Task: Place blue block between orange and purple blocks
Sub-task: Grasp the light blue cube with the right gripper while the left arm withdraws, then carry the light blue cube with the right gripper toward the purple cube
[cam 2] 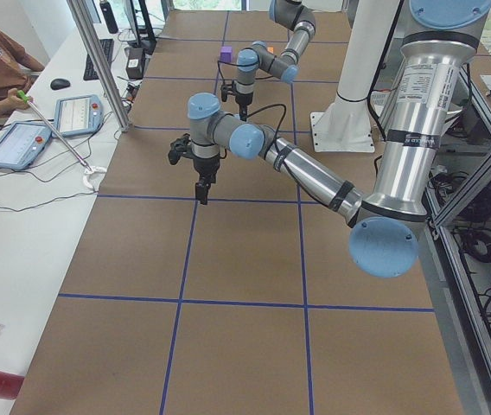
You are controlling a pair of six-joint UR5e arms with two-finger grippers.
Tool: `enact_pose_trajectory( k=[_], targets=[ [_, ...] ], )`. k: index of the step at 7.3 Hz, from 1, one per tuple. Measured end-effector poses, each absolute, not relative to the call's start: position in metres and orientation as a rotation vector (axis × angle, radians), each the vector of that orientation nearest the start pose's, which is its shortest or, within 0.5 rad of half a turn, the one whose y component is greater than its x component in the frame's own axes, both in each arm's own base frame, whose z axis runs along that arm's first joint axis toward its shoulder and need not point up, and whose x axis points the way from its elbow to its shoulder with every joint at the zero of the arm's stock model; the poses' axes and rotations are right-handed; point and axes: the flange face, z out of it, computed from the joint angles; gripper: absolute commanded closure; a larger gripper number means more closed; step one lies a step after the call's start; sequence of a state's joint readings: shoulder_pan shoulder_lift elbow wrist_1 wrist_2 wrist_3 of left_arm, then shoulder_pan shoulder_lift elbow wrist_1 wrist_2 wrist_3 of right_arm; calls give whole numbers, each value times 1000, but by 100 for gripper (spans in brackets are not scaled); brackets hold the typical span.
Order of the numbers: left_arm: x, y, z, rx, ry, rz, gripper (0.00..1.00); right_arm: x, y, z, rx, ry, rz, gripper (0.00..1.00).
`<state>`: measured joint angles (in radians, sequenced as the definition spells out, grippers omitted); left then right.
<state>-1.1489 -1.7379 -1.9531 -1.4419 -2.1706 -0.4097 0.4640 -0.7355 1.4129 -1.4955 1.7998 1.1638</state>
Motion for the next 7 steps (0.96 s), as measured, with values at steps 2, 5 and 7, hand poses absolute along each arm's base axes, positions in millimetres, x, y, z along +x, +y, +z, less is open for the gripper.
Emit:
enact_pose_trajectory(
  k=[2,5,7],
  targets=[
    [146,-515,412,133,705,137,0,-633,-439,202,119,-780,-26,100],
    [143,-513,413,140,704,144,0,-608,-443,182,134,-815,-17,100],
    [115,-508,432,164,687,204,0,-534,-436,149,147,-824,14,100]
  ],
)
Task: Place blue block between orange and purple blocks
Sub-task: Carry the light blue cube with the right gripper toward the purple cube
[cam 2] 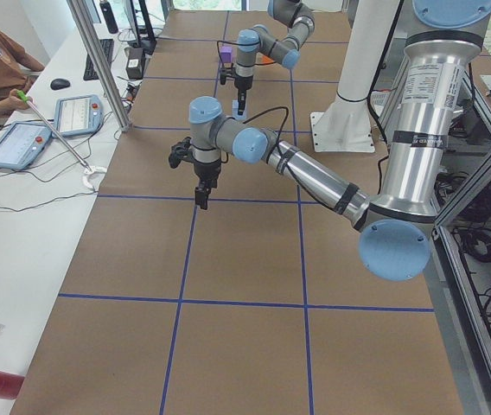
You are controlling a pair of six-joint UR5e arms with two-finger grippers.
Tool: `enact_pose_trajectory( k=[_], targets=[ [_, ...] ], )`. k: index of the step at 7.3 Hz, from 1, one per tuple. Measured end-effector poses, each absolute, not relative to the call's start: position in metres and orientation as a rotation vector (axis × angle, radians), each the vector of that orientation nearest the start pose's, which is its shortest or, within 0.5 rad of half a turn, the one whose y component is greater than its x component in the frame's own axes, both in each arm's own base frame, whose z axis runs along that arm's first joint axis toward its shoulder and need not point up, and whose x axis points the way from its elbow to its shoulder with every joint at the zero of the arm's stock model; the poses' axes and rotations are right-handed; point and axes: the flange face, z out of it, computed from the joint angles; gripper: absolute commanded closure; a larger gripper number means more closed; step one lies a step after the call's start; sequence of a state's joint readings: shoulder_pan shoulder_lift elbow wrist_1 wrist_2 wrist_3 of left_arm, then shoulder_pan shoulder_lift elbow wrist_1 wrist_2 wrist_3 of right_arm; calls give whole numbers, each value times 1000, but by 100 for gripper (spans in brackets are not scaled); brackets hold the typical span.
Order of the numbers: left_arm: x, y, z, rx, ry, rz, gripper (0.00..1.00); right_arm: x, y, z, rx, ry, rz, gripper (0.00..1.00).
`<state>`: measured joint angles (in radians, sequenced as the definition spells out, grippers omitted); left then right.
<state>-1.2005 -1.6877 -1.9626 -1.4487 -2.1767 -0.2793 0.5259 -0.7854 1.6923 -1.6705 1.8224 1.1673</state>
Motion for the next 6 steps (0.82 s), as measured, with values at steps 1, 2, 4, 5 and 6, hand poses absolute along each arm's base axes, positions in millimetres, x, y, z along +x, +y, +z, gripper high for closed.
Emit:
enact_pose_trajectory(
  k=[1,2,4,5,6],
  targets=[
    [90,-506,448,178,673,236,0,-487,-431,146,158,-822,32,100],
    [63,-501,471,177,656,248,0,-439,-436,157,173,-825,38,100],
    [27,-495,511,159,636,223,0,-331,-463,201,179,-830,21,100],
    [17,-494,522,158,632,210,0,-275,-480,232,174,-822,2,100],
    [7,-495,533,153,628,191,0,-225,-493,270,176,-795,-28,100]
  ],
)
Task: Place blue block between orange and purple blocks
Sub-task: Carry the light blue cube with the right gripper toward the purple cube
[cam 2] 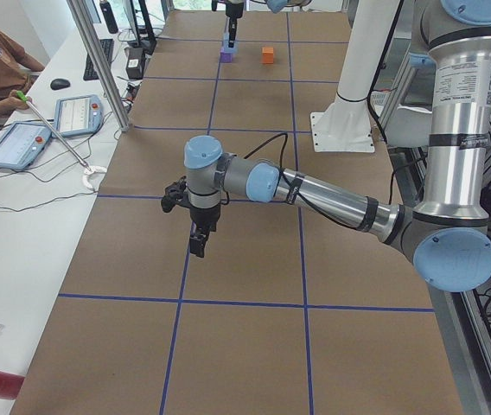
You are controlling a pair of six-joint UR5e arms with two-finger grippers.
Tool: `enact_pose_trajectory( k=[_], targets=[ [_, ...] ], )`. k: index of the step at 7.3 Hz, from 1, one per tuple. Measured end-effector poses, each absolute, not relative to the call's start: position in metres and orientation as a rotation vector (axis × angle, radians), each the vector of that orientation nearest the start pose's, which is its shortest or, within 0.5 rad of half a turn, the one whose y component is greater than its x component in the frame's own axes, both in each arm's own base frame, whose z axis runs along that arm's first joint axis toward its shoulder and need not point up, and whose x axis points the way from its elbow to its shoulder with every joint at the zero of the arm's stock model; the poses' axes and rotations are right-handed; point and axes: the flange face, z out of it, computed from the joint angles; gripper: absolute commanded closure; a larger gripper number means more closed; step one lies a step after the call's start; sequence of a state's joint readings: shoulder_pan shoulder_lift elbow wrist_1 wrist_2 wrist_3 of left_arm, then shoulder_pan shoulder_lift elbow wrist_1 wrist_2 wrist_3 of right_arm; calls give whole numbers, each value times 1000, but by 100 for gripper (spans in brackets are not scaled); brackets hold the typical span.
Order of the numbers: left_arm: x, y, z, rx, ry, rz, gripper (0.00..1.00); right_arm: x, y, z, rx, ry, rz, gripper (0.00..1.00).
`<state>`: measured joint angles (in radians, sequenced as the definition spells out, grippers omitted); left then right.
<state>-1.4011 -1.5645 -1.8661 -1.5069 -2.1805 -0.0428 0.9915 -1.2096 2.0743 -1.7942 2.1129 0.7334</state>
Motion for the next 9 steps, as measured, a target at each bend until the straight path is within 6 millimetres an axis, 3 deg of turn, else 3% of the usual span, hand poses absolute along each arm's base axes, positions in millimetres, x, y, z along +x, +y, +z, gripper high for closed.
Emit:
enact_pose_trajectory(
  k=[2,4,6,9],
  targets=[
    [-12,-495,558,132,628,144,0,-146,-511,347,185,-714,-97,100],
    [-18,-485,575,107,637,133,0,-105,-509,430,181,-706,-132,100],
    [-18,-482,580,103,640,138,0,-92,-490,498,173,-732,-86,100],
    [-17,-486,576,110,640,142,0,-94,-465,539,135,-768,30,100]
  ],
)
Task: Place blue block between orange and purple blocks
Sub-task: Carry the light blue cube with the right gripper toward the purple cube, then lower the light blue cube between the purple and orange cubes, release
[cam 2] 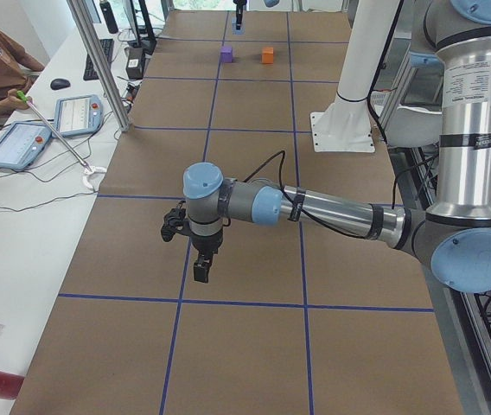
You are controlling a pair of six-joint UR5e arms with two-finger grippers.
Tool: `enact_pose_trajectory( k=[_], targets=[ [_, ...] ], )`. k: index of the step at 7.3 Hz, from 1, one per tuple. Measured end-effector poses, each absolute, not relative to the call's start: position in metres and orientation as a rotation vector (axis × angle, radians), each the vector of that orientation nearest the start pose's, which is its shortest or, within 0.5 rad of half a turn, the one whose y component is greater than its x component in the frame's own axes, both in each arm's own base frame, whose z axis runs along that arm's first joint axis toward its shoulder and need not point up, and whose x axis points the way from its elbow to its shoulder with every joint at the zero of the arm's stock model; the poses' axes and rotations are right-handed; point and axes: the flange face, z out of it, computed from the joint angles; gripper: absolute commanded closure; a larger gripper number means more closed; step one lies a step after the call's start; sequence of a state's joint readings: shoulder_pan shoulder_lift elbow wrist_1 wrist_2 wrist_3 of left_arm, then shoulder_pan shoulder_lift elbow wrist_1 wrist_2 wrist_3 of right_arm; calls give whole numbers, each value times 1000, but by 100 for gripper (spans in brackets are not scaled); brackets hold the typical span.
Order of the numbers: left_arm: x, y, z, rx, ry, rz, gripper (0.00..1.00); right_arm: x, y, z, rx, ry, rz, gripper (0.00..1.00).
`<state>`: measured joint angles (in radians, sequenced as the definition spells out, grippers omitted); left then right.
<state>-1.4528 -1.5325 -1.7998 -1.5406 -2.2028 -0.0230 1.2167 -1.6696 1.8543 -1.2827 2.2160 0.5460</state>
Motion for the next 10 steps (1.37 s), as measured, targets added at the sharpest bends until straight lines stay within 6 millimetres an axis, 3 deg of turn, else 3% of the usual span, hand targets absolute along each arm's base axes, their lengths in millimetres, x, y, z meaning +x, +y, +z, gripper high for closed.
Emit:
enact_pose_trajectory(
  k=[4,7,10],
  targets=[
    [-17,-490,572,119,637,145,0,-162,-425,557,116,-800,84,100],
    [-16,-489,572,119,638,145,0,-193,-422,574,90,-769,44,100],
    [-17,-488,574,115,638,142,0,-210,-436,582,74,-764,39,100]
  ],
)
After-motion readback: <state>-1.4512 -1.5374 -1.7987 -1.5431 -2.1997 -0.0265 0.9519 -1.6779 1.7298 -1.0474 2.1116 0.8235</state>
